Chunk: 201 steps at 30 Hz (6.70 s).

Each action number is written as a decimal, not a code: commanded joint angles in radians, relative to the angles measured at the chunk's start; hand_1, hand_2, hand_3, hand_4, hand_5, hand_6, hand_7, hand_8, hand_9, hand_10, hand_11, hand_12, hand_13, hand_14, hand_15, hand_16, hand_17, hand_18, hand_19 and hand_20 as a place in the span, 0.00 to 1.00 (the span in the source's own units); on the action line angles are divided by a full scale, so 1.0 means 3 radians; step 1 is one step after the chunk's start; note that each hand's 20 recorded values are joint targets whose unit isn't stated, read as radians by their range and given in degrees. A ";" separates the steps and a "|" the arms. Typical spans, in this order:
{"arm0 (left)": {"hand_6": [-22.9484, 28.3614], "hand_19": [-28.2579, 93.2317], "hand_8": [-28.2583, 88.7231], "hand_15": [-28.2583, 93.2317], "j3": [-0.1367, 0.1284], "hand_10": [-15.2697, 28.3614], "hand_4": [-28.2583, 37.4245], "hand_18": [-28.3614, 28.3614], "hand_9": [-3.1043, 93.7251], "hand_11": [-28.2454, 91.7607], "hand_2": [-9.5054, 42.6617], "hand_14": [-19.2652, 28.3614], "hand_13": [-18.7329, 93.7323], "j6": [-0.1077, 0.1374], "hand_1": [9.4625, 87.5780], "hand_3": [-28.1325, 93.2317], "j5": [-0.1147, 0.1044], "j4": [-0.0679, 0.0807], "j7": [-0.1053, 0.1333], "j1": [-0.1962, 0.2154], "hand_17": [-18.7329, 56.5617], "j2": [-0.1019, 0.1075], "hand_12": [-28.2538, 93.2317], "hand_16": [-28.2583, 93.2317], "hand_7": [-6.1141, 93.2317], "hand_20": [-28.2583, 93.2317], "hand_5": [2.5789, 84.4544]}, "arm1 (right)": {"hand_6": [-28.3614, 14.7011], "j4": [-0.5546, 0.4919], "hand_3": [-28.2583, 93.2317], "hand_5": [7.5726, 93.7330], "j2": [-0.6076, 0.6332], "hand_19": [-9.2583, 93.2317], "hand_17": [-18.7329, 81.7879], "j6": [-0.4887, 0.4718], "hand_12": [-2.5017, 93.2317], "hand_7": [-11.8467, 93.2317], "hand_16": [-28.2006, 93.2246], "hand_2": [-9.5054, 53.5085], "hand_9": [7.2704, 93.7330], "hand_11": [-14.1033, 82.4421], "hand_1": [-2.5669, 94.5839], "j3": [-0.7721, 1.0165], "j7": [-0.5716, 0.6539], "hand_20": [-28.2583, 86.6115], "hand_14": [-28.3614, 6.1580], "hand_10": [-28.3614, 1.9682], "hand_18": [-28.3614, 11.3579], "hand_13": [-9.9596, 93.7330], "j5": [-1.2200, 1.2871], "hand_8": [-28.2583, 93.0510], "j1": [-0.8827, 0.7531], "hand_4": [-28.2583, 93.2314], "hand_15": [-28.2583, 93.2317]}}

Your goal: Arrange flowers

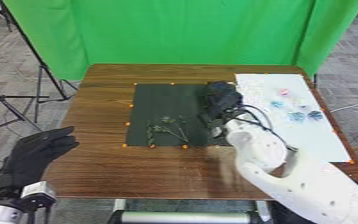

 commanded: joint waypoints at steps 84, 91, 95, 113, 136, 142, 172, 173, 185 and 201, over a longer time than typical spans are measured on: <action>0.76 0.72 0.17 0.76 0.0433 0.87 0.20 0.87 0.49 0.59 0.27 0.97 0.43 -0.0136 0.27 0.88 0.0084 0.0211 -0.0216 -0.0836 0.13 0.0094 0.32 0.12 0.21 0.35 0.63 | 0.52 0.0708 0.90 0.75 -0.1948 0.92 0.48 -0.0897 0.22 0.32 0.40 0.00 0.78 0.49 0.41 0.0106 0.0306 0.23 0.50 0.39 0.17 0.77 -0.0126 0.14 -0.0427 0.00 0.81; 0.76 0.72 0.16 0.76 0.0462 0.87 0.20 0.87 0.49 0.59 0.27 0.97 0.43 -0.0145 0.27 0.88 0.0093 0.0220 -0.0233 -0.0845 0.13 0.0063 0.32 0.12 0.21 0.35 0.63 | 0.50 0.0734 0.90 0.73 -0.1934 0.90 0.46 -0.0515 0.21 0.31 0.40 0.01 0.74 0.47 0.40 0.0084 0.0118 0.22 0.51 0.37 0.19 0.75 -0.0063 0.14 -0.0465 0.00 0.82; 0.76 0.72 0.17 0.76 0.0399 0.87 0.20 0.87 0.49 0.59 0.27 0.97 0.43 -0.0128 0.27 0.88 0.0093 0.0193 -0.0221 -0.0744 0.13 0.0035 0.32 0.12 0.21 0.35 0.63 | 0.50 0.0646 0.90 0.71 -0.1830 0.90 0.46 -0.0242 0.21 0.31 0.40 0.02 0.73 0.47 0.39 -0.0029 0.0058 0.23 0.52 0.38 0.21 0.74 0.0098 0.14 -0.0399 0.00 0.82; 0.76 0.72 0.17 0.76 0.0097 0.87 0.20 0.86 0.49 0.59 0.25 0.97 0.43 0.0124 0.27 0.88 0.0078 -0.0068 0.0082 0.0056 0.13 -0.0132 0.32 0.12 0.21 0.35 0.62 | 0.48 -0.0263 0.94 0.54 0.0019 0.88 0.43 -0.1268 0.20 0.30 0.38 0.14 0.54 0.41 0.35 0.0942 -0.0127 0.25 0.42 0.27 0.19 0.64 0.0934 0.14 -0.0050 0.01 0.84; 0.76 0.72 0.16 0.76 0.0314 0.87 0.19 0.86 0.49 0.60 0.24 0.97 0.43 0.0076 0.27 0.88 0.0251 -0.0033 -0.0098 -0.0222 0.13 -0.0074 0.32 0.12 0.21 0.35 0.62 | 0.51 0.0381 0.95 0.54 0.0645 0.89 0.46 -0.1522 0.20 0.30 0.37 0.15 0.55 0.38 0.36 0.2137 0.0339 0.27 0.50 0.30 0.21 0.67 0.0818 0.14 -0.0921 0.02 0.86; 0.76 0.72 0.16 0.76 0.0350 0.87 0.19 0.86 0.49 0.60 0.24 0.98 0.43 0.0082 0.27 0.88 0.0238 -0.0026 -0.0084 -0.0232 0.13 -0.0061 0.32 0.12 0.21 0.35 0.62 | 0.51 0.0422 0.96 0.54 0.0627 0.90 0.46 -0.1551 0.20 0.31 0.36 0.14 0.54 0.37 0.36 0.2160 0.0398 0.27 0.50 0.31 0.21 0.68 0.0663 0.14 -0.1004 0.01 0.87; 0.76 0.72 0.16 0.76 0.0396 0.87 0.19 0.87 0.49 0.60 0.25 0.98 0.43 0.0094 0.27 0.88 0.0170 0.0017 0.0027 -0.0283 0.12 0.0030 0.32 0.12 0.21 0.35 0.62 | 0.51 0.0612 0.95 0.53 0.0481 0.91 0.46 -0.1603 0.20 0.30 0.36 0.08 0.51 0.33 0.37 0.2052 0.0698 0.26 0.49 0.29 0.21 0.69 0.0584 0.14 -0.1049 0.01 0.90; 0.76 0.72 0.16 0.76 0.0394 0.87 0.19 0.87 0.49 0.60 0.25 0.98 0.43 0.0087 0.27 0.88 0.0169 0.0020 0.0015 -0.0291 0.12 0.0029 0.32 0.12 0.21 0.35 0.62 | 0.51 0.0618 0.95 0.53 0.0477 0.91 0.46 -0.1602 0.20 0.30 0.36 0.08 0.52 0.34 0.37 0.2042 0.0705 0.26 0.50 0.29 0.21 0.69 0.0573 0.14 -0.1056 0.01 0.90; 0.76 0.72 0.16 0.76 0.0373 0.87 0.19 0.87 0.49 0.60 0.25 0.98 0.43 0.0044 0.27 0.88 0.0189 0.0033 -0.0025 -0.0314 0.12 0.0041 0.32 0.12 0.21 0.35 0.62 | 0.58 0.0750 0.90 0.64 0.0572 0.94 0.52 -0.1041 0.26 0.36 0.38 0.01 0.71 0.37 0.52 0.1830 0.0827 0.23 0.61 0.53 0.27 0.77 0.0197 0.19 -0.1145 0.00 0.88; 0.76 0.72 0.16 0.76 0.0309 0.87 0.19 0.87 0.49 0.60 0.25 0.98 0.43 0.0073 0.27 0.89 0.0191 -0.0011 -0.0007 -0.0210 0.12 0.0005 0.32 0.12 0.21 0.35 0.62 | 0.67 0.0450 0.86 0.78 0.0538 0.97 0.59 -0.0508 0.41 0.47 0.41 0.00 0.93 0.34 0.61 0.1360 0.0570 0.20 0.75 0.76 0.31 0.88 0.0208 0.24 -0.0679 0.00 0.85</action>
